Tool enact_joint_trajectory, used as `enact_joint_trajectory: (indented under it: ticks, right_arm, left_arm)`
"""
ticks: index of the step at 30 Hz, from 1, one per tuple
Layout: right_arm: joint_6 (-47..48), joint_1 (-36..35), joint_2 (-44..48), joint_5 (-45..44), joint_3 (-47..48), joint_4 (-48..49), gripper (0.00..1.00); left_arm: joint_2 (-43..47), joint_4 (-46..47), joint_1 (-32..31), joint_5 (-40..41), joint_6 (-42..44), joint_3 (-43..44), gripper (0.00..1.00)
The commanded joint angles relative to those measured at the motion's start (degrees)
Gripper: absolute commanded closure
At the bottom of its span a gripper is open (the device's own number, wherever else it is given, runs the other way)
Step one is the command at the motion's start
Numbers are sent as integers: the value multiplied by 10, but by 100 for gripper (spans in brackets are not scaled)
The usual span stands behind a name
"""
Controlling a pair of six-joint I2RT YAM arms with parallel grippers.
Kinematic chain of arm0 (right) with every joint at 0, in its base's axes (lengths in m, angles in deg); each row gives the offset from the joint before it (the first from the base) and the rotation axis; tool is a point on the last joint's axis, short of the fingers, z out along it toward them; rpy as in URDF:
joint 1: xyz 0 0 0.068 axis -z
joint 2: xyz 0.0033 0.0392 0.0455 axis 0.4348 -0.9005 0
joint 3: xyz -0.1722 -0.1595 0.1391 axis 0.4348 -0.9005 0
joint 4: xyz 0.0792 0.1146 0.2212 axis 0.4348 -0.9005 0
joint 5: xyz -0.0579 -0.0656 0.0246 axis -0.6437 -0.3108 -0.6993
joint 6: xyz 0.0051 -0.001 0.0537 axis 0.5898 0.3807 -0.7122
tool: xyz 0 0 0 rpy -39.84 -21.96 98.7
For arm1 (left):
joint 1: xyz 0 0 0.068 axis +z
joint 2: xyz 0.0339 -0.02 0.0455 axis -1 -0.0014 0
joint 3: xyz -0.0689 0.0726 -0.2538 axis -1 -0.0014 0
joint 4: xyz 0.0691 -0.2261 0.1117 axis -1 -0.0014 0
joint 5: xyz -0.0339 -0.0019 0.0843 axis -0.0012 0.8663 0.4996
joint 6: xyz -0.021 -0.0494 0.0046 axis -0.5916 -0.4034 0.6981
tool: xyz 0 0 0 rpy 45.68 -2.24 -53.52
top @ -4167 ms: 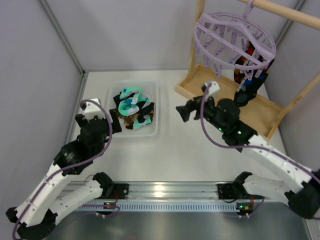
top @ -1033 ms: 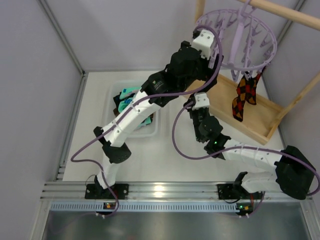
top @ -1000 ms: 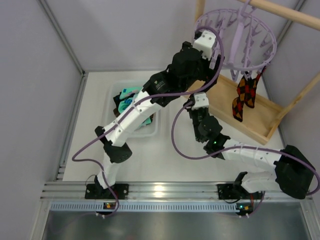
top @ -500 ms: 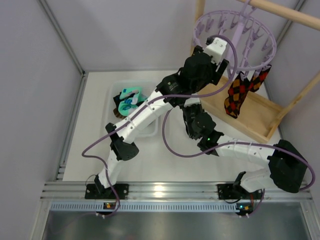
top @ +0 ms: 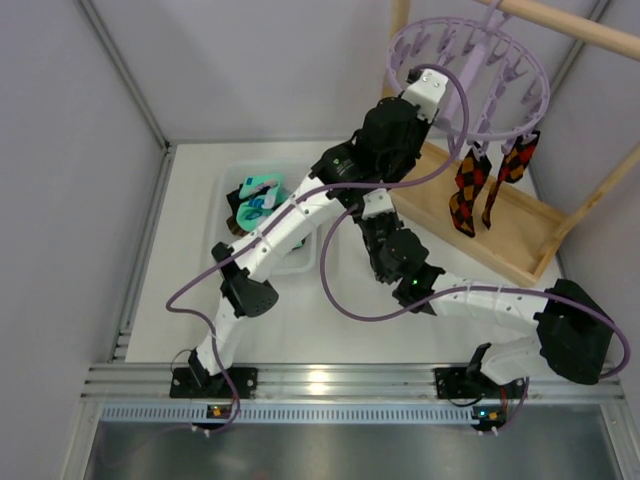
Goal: Remove the socks clipped to the hanger
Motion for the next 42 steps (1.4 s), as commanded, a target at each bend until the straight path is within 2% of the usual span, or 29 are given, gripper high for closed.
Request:
enact_joint_trajectory:
  ticks: [1, 4, 9, 10, 11, 13, 14, 17, 20, 22, 25, 26, 29, 31, 33, 36, 37, 42]
  right_arm:
    - [-9, -25, 10, 23, -5, 9, 100]
    - [-14, -27, 21, 18, -14, 3, 100]
    - [-76, -27, 86, 31, -93, -10, 100]
    - [-90, -27, 100, 39, -107, -18, 100]
    - [-122, -26, 115, 49, -121, -28, 100]
    - [-156, -14, 165, 119, -158, -85, 100]
    - [-202, -5, 199, 139, -167, -106, 100]
    - [-269, 34, 249, 202, -201, -163, 100]
    - [-298, 66, 300, 232, -218, -210, 100]
    - [-306, 87, 322, 255, -219, -234, 100]
    - [-333, 132, 321, 353, -207, -244, 100]
    - [-345, 144, 308, 389, -194, -244, 100]
    - [-346, 158, 269, 402, -146, -240, 100]
    - [-350, 158, 247, 422, -117, -232, 100]
    - [-356, 157, 210, 439, -67, -219, 100]
    - [-363, 157, 150, 473, 12, -202, 100]
    - [-360, 156, 132, 477, 34, -202, 100]
    - [-344, 140, 4, 510, 206, -216, 100]
  left_arm:
    - [-2, 34, 6, -10, 2, 21, 75]
    - [-1, 34, 7, -11, 0, 19, 83]
    - [24, 34, 7, -5, -7, -7, 80]
    - [28, 35, 7, -2, -9, -13, 75]
    - [36, 35, 7, 2, -10, -31, 66]
    - [59, 34, 7, 15, -15, -48, 51]
    - [67, 34, 7, 21, -16, -68, 39]
    - [100, 33, 7, 54, -21, -96, 25]
    - [148, 33, 7, 96, -41, -151, 18]
    - [178, 32, 7, 125, -56, -206, 2]
    - [262, 32, 7, 188, -80, -308, 2]
    - [306, 32, 7, 234, -93, -335, 2]
    - [385, 28, 9, 308, -115, -459, 2]
    - [469, 16, 16, 357, -150, -552, 2]
    - [546, -36, 34, 368, -207, -602, 2]
    - [621, -99, 63, 340, -266, -681, 2]
    - [667, -108, 68, 333, -272, -699, 2]
    - [763, -152, 74, 307, -277, -771, 2]
